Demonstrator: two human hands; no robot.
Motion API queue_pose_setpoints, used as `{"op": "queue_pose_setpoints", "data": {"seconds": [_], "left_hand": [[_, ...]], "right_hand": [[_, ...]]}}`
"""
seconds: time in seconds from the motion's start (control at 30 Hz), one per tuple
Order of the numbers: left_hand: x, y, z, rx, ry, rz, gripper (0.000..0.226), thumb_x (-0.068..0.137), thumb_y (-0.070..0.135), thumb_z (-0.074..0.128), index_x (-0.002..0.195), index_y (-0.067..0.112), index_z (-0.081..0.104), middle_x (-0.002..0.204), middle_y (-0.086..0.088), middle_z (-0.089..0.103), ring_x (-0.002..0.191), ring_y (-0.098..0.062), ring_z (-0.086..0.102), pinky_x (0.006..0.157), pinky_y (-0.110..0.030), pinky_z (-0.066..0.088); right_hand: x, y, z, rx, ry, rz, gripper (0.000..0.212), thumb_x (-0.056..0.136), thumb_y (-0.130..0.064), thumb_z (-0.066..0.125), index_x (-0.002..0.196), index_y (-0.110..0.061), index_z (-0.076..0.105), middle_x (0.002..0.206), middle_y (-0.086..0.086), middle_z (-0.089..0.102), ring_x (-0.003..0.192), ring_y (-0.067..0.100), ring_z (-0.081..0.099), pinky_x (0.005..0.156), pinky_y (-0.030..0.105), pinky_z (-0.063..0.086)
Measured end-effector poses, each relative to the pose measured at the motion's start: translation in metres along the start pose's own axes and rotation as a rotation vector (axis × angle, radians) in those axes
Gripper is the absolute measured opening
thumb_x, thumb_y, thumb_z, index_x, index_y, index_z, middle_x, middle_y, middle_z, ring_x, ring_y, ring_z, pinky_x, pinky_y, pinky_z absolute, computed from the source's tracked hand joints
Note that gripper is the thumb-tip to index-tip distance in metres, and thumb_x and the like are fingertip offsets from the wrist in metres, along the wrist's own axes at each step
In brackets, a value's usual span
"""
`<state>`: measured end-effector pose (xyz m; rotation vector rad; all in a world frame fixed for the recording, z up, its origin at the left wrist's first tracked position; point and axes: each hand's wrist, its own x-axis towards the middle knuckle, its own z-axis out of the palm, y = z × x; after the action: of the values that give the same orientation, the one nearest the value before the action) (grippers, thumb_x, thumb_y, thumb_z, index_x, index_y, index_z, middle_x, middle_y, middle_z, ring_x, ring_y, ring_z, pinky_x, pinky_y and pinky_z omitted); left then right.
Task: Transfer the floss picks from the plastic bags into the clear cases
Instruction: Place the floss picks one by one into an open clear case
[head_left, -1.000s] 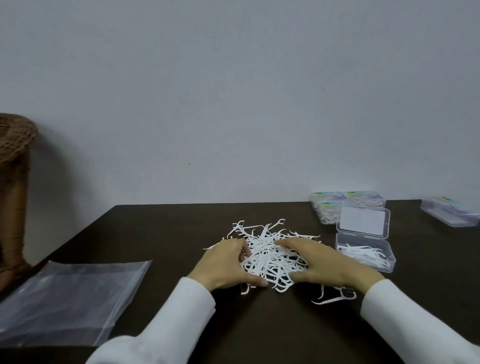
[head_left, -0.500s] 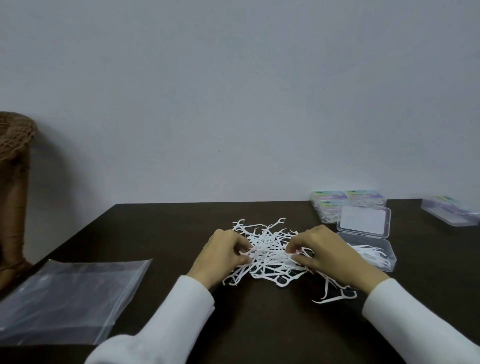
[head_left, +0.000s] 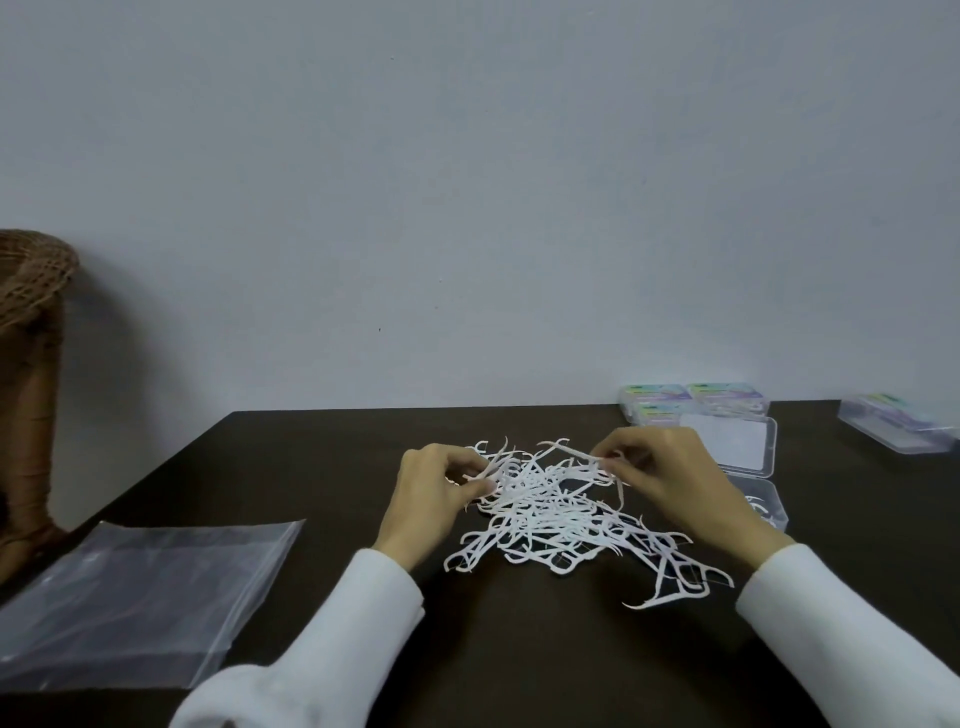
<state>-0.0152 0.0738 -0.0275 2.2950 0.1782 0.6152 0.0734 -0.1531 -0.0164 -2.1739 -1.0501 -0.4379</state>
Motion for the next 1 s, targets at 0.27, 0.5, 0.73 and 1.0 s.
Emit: {"op": "queue_pose_setpoints", "data": {"seconds": [0.27,0.5,0.73,1.0], "left_hand": [[0.000,0.014,0.007,-0.209,0.029,0.003,0.009,0.073,0.015,0.080,0.075,0.022,0.075,0.067,0.015,0.068,0.057,0.008,0.057,0.055,-0.006,0.041],[0.008,0.041,0.033,-0.325,-0.080,0.039,0.012,0.074,0.018,0.079,0.078,0.027,0.074,0.073,0.012,0.071,0.066,0.004,0.062,0.060,-0.009,0.045],[0.027,0.071,0.081,-0.471,-0.184,0.039,0.010,0.074,0.015,0.079,0.081,0.020,0.075,0.076,0.005,0.073,0.073,-0.006,0.068,0.069,-0.014,0.050],[0.046,0.094,0.129,-0.574,-0.153,-0.053,0.024,0.072,0.015,0.081,0.092,0.004,0.073,0.085,-0.005,0.073,0.072,-0.010,0.065,0.059,-0.015,0.049]], "right_hand": [[-0.005,0.018,-0.019,0.151,0.118,0.158,0.011,0.081,-0.014,0.069,0.083,-0.024,0.068,0.075,-0.008,0.063,0.071,0.005,0.059,0.067,0.011,0.048],[-0.019,0.049,-0.052,0.202,0.224,0.320,0.011,0.082,-0.011,0.067,0.090,-0.019,0.067,0.082,-0.002,0.065,0.078,0.012,0.062,0.067,0.015,0.048],[-0.039,0.079,-0.069,0.180,0.274,0.440,0.010,0.081,-0.010,0.068,0.090,-0.016,0.067,0.086,0.006,0.068,0.080,0.017,0.063,0.066,0.015,0.048],[-0.040,0.085,-0.058,0.282,0.307,0.491,0.011,0.081,-0.006,0.068,0.090,-0.012,0.067,0.088,0.005,0.068,0.077,0.008,0.065,0.062,0.008,0.051]]}}
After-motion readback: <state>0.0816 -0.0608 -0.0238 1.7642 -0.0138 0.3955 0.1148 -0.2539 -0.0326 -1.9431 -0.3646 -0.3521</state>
